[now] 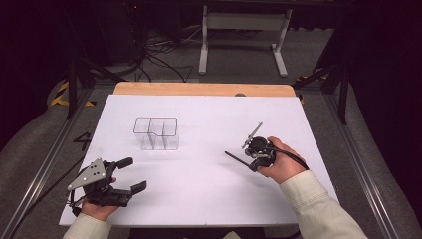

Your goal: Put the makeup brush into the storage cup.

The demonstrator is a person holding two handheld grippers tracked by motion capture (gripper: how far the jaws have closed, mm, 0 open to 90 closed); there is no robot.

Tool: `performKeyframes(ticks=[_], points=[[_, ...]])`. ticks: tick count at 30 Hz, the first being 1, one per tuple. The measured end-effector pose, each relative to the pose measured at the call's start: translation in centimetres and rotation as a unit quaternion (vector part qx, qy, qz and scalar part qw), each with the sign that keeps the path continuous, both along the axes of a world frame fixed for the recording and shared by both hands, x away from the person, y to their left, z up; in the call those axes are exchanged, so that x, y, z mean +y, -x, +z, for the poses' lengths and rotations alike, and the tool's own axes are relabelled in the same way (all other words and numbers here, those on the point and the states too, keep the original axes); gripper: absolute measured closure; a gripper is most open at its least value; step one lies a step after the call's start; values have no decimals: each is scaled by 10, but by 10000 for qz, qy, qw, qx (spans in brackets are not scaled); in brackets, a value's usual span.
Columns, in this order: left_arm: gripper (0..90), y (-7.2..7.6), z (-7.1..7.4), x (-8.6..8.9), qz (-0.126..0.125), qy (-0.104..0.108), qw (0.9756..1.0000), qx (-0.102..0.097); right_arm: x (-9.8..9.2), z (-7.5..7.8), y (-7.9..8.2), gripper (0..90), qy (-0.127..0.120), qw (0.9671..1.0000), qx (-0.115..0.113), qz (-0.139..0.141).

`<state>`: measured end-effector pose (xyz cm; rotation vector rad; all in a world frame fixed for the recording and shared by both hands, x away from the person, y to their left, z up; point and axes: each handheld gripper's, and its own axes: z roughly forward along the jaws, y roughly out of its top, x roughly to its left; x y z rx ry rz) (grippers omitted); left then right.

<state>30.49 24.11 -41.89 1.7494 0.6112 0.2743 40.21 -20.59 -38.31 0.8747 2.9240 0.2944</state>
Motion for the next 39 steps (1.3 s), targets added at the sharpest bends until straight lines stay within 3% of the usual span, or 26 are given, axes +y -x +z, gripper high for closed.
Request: performKeyframes(ticks=[2,8,13,18,22,29,39], points=[[71,0,1,-1,-65,43,10000,13,2,4,1,844,-20,10000,14,80],[71,-4,11,-10,-522,-77,9986,-8,13,24,8,844,63,9969,29,779],[69,-8,16,-18,-755,-113,9971,2,25,36,15,844,135,9918,136,1260],[67,-10,21,-24,-914,-168,9957,31,36,44,22,844,176,9847,187,1722],[67,-12,26,-29,-988,-209,9949,28,45,48,26,844,282,9800,247,1953],[68,-16,29,-39,-1102,-270,9935,58,56,54,29,844,227,9737,265,2254],[73,-25,30,-65,-1259,-515,9906,150,74,58,33,844,301,9670,327,2510]])
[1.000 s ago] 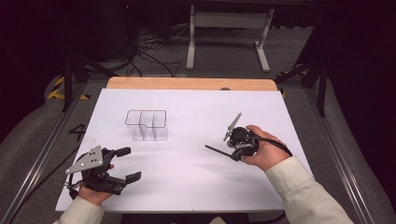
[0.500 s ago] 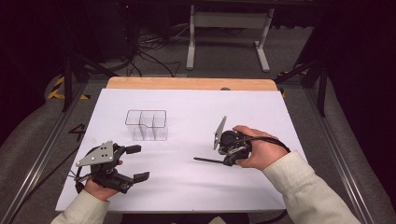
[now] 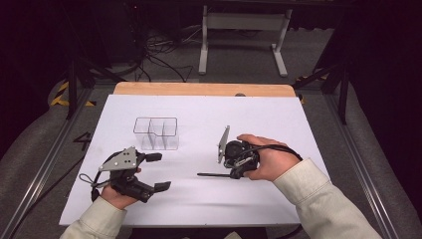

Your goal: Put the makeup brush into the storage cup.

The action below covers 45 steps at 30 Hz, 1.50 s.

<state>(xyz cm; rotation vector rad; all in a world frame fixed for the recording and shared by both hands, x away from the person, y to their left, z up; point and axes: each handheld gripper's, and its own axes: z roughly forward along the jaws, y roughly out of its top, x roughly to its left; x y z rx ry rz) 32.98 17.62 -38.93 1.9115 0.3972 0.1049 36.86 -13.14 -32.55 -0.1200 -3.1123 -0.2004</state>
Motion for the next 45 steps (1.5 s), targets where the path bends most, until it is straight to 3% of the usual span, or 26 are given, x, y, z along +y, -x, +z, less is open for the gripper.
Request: performKeyframes(ticks=[12,22,31,34,45], points=[[79,-7,-2,-22,-282,-102,9995,79,19,5,8,843,-101,9987,80,486],[108,-9,-1,-38,-437,-126,9988,159,29,5,7,843,-117,9978,124,645],[195,-14,-2,-51,-567,-415,9971,301,37,4,8,843,-97,9970,132,761],[220,-15,-2,-56,-664,-583,9955,354,39,4,8,843,7,9971,119,752],[383,-16,-2,-70,-860,-922,9915,332,46,2,8,843,168,9968,88,780]])
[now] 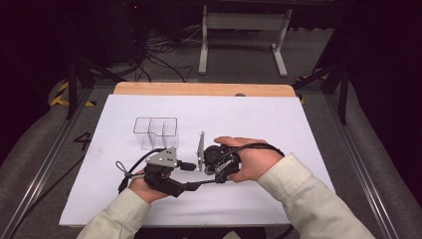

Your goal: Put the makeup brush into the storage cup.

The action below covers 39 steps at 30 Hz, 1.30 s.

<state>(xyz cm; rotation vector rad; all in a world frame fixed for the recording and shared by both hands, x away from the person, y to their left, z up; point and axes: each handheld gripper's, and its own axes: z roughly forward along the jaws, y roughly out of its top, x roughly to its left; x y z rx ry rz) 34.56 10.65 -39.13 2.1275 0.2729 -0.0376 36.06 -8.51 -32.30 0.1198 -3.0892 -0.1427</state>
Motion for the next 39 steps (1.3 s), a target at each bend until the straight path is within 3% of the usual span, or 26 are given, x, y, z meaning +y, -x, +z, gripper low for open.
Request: performKeyframes(ticks=[10,16,29,39], points=[[568,2,-1,-8,-184,-229,9995,-60,3,-2,1,843,81,10000,12,21],[669,3,-1,-16,-355,-491,9981,-96,5,-4,1,843,125,9999,9,79],[815,3,-5,-23,-480,-751,9959,-138,7,-5,0,843,90,9999,-22,104],[826,4,-6,-25,-521,-919,9942,-209,8,-5,0,843,107,9999,10,127]])
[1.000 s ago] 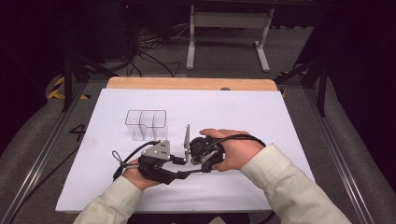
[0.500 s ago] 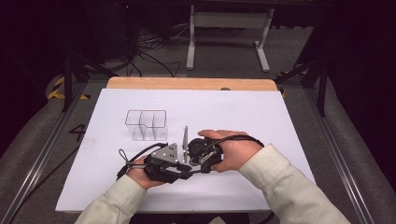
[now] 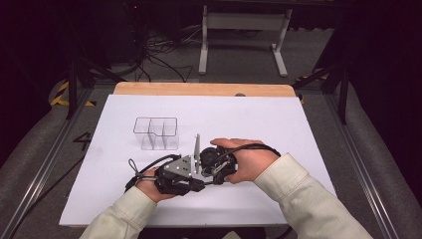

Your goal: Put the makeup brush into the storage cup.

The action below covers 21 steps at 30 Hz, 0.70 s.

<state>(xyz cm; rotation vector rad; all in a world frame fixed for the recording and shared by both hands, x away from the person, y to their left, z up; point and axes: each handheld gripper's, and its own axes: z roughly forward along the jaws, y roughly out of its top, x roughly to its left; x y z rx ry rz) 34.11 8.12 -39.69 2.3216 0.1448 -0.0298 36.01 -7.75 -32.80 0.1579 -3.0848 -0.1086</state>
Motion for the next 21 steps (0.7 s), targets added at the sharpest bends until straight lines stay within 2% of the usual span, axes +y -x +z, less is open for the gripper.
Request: performKeyframes(ticks=[9,13,21], points=[[829,2,-2,-3,-27,-200,9997,-97,-1,1,0,843,-10,10000,18,-6],[830,2,-2,-5,-60,-223,9996,-137,-1,2,0,843,-30,10000,30,-14],[831,3,-5,-9,-38,-359,9993,-92,0,-1,1,843,43,10000,56,2]])
